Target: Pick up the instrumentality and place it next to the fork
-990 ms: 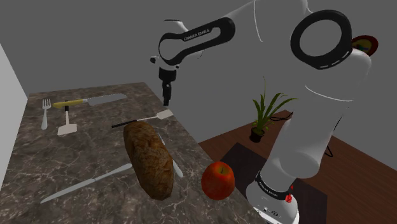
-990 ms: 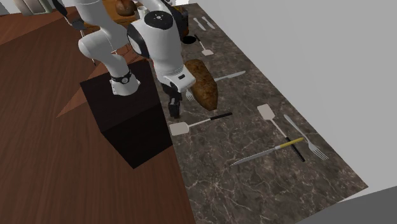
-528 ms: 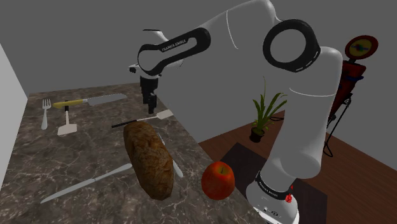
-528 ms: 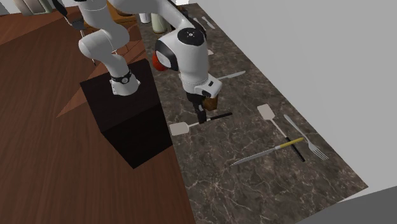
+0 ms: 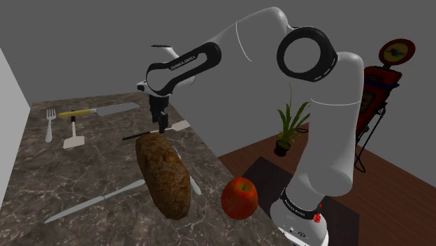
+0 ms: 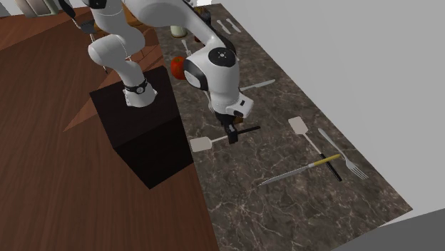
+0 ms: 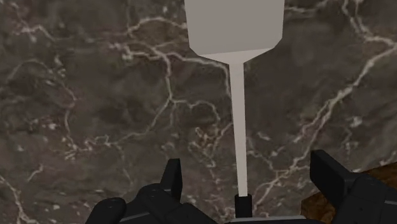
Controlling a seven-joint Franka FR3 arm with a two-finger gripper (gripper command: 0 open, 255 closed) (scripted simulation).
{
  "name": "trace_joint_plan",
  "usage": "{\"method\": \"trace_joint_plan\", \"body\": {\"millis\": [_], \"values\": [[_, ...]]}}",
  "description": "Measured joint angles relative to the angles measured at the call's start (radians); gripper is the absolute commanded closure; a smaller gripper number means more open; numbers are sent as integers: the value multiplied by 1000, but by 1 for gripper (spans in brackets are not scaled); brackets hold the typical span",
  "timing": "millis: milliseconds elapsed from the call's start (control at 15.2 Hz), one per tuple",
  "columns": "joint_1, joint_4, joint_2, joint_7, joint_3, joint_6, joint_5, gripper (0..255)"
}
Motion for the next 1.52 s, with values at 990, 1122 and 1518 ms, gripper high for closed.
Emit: {"method": "trace_joint_plan", "body": {"millis": [990,1122,1518], "values": [[1,-7,10,0,1,18,0,255],[1,-7,10,0,1,18,0,255],[0,14,-14,1,0,-27,-1,255]]}}
